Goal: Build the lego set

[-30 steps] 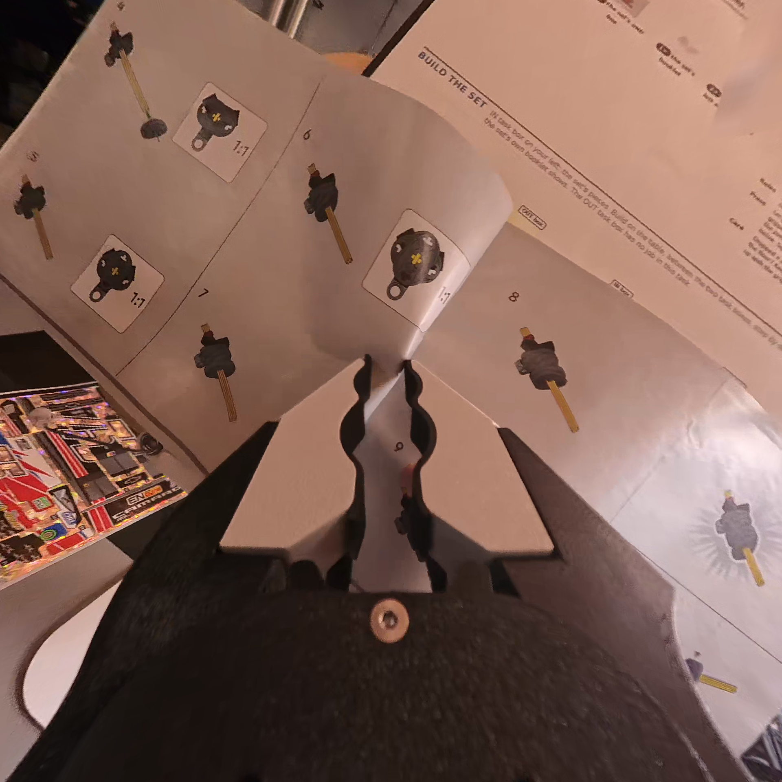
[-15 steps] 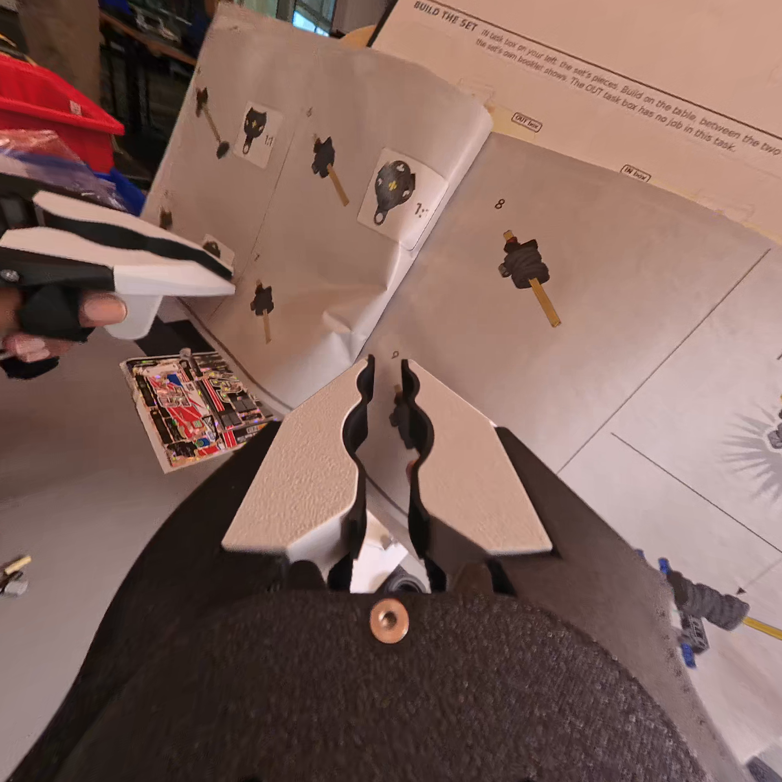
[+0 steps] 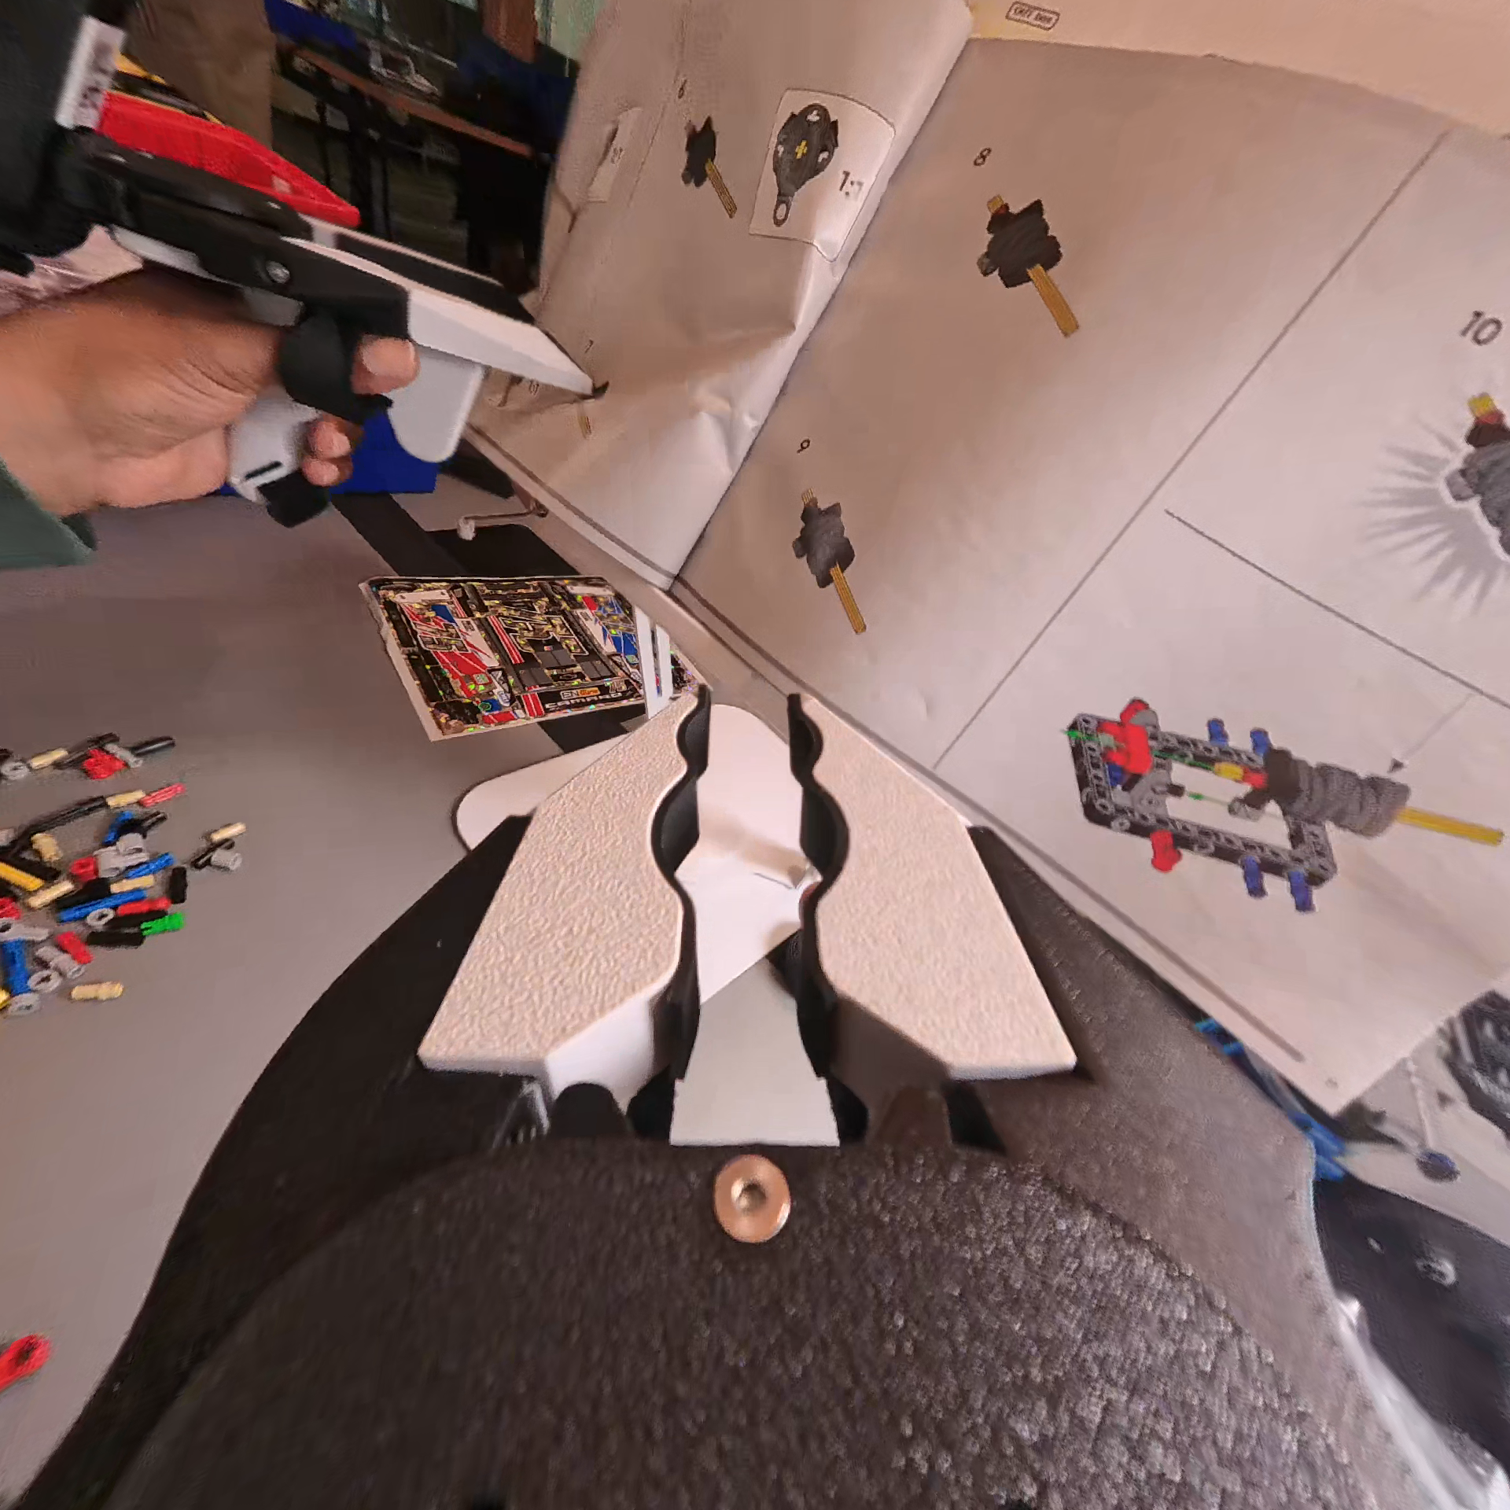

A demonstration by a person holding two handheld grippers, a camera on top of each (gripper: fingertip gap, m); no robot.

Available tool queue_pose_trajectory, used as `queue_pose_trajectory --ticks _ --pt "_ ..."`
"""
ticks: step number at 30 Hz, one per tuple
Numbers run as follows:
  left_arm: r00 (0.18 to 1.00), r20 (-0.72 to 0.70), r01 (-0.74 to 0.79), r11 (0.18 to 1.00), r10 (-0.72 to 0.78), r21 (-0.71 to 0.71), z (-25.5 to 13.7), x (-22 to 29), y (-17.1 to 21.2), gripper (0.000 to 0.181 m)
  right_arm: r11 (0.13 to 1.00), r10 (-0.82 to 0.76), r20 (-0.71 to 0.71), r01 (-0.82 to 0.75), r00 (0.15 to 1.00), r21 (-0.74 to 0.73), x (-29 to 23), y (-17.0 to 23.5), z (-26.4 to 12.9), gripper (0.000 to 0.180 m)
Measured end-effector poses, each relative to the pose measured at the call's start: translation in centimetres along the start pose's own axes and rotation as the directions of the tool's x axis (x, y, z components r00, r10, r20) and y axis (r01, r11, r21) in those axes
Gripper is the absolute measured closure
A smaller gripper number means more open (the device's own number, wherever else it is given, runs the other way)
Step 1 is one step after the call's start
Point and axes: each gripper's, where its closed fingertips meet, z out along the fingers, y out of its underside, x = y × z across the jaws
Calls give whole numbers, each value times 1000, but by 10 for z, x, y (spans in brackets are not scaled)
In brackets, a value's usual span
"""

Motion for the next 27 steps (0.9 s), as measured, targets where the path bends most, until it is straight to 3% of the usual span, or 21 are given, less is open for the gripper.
queue_pose_trajectory --ticks 5,9,11,15,18,20,23,27 --pt "994 99 -37 999 34 27 -8 -1 -9 118 999 30 0 -30 1000 12 4 9 -25 164" --pt "995 50 -83 996 81 37 -23 9 -17 181 999 41 5 -41 999 13 7 14 -41 165" --pt "993 54 -102 995 101 19 -28 7 -19 176 998 56 11 -56 998 17 7 16 -45 165" --pt "969 213 -136 990 124 44 -40 -33 -40 86 997 66 13 -67 998 37 4 14 -53 165" --pt "979 183 -84 996 86 -17 -30 -51 -36 63 996 75 28 -76 997 42 -1 15 -58 165" --pt "990 120 -69 995 77 -68 -18 -52 -27 64 996 81 38 -83 996 38 -5 16 -59 165" --pt "997 29 -68 989 72 -129 -7 -41 -18 94 997 74 39 -75 996 35 -9 19 -62 166" --pt "992 79 -92 994 97 -67 -14 -34 -31 119 997 74 32 -75 997 32 -9 23 -69 166"
